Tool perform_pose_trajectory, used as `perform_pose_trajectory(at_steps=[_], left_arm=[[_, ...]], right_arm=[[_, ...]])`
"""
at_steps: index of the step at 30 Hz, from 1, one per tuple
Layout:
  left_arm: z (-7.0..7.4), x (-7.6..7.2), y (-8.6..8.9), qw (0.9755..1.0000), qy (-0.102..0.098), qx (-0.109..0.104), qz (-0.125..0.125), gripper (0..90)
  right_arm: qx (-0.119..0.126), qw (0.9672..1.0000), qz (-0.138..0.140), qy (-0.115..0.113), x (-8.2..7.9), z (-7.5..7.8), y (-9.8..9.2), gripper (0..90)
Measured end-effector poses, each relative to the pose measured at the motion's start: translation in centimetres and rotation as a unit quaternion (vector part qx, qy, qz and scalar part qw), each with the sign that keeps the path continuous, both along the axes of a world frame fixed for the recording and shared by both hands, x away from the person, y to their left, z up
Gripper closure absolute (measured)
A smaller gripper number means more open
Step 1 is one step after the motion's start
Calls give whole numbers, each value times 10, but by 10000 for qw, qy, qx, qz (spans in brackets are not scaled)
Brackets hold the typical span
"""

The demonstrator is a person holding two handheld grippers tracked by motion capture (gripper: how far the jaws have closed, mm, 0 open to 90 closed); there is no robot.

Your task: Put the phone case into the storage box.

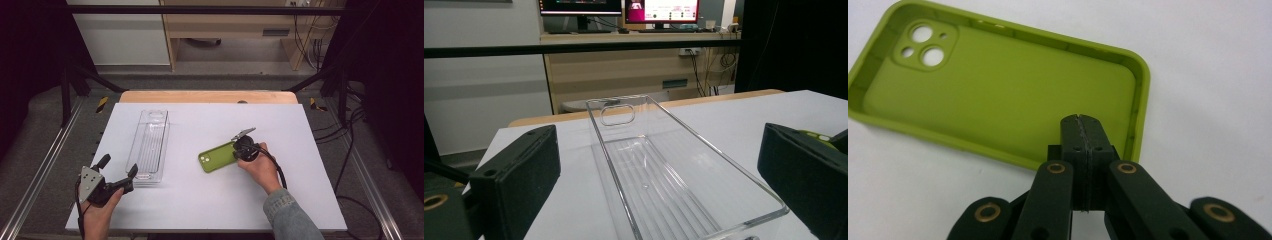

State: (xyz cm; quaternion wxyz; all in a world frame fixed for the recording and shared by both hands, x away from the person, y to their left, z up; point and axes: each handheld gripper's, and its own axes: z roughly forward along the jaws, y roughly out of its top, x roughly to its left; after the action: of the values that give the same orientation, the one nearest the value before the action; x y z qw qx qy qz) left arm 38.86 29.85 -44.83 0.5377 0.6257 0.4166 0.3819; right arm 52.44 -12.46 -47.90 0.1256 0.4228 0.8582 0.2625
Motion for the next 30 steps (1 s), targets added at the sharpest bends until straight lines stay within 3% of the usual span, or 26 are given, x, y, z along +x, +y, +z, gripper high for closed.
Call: perform_pose_trajectory(at_steps=[16, 30], left_arm=[[-1, 1, 1, 10000, 42, -9, 13, 30], [-1, 1, 0, 10000, 64, -16, -4, 30]], right_arm=[[310, 9994, -63, 141, -28, 4, -8, 900], [413, 9988, -31, 248, -47, 6, -6, 900]])
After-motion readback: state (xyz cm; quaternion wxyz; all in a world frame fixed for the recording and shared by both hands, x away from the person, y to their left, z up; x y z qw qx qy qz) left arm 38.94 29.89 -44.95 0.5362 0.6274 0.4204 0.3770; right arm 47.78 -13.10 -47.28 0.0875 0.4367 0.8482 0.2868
